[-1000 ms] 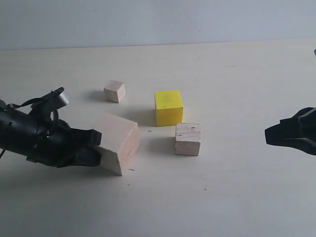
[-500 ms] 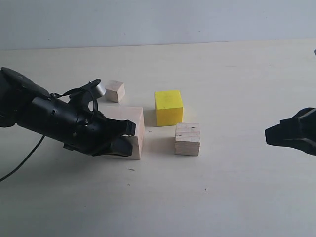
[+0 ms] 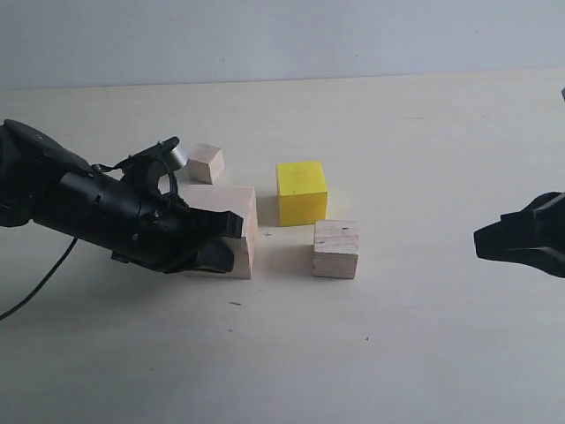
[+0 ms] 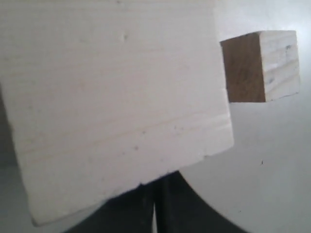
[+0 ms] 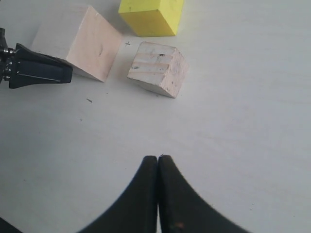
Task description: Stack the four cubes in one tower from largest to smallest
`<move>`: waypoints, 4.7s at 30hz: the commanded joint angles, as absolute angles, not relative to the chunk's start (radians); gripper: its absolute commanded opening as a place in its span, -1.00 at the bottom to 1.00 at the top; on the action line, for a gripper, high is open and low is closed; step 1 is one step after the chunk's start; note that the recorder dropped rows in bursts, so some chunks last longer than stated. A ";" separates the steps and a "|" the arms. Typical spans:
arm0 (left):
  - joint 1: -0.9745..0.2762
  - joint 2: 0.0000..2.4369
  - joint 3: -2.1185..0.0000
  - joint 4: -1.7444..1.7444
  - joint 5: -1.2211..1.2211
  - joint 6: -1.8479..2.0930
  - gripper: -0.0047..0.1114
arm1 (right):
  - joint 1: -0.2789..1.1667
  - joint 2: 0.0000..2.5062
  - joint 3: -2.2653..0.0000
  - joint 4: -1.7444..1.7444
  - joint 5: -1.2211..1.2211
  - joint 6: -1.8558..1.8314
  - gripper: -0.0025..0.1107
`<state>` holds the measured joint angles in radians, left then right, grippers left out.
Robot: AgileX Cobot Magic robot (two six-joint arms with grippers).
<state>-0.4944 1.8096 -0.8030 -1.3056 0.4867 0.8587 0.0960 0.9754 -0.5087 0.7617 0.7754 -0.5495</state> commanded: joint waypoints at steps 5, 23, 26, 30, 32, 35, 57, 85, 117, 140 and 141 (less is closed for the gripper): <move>-0.498 1.810 -0.886 -1.319 0.488 0.867 -0.92 | 0.099 0.979 -0.516 0.758 0.768 -0.555 -0.96; -0.498 1.636 -0.892 -1.197 0.620 0.793 -0.92 | 0.099 0.979 -0.516 0.755 0.776 -0.555 -0.96; -0.497 1.535 -0.858 -0.946 0.531 0.563 -0.92 | 0.099 0.979 -0.516 0.755 0.783 -0.550 -0.96; -0.454 1.475 -0.814 -0.580 0.485 0.216 -0.92 | 0.099 0.979 -0.516 0.755 0.783 -0.550 -0.96; -0.426 1.491 -0.814 -0.541 0.529 0.194 -0.92 | 0.099 0.979 -0.516 0.755 0.781 -0.550 -0.96; -0.406 1.534 -0.814 -0.556 0.513 0.198 -0.92 | 0.099 0.979 -0.516 0.755 0.779 -0.550 -0.96; -0.408 1.891 -1.035 -0.583 0.413 0.209 -0.92 | 0.099 0.979 -0.516 0.741 0.791 -0.550 -0.96; -0.548 1.966 -1.131 -0.796 0.389 0.333 -0.92 | 0.099 0.979 -0.516 0.722 0.790 -0.550 -0.96; -0.758 1.901 -1.020 -0.856 0.333 0.419 -0.92 | 0.099 0.979 -0.516 0.719 0.804 -0.550 -0.96; -0.758 1.976 -1.093 -0.877 0.236 0.419 -0.92 | 0.099 0.979 -0.516 0.717 0.805 -0.550 -0.96; -0.758 1.978 -1.093 -0.877 0.236 0.419 -0.92 | 0.099 0.979 -0.516 0.717 0.805 -0.550 -0.96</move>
<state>-0.7546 1.9742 -1.0838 -0.8708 0.2580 0.4142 0.0960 0.9754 -0.5087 0.7197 0.8021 -0.5477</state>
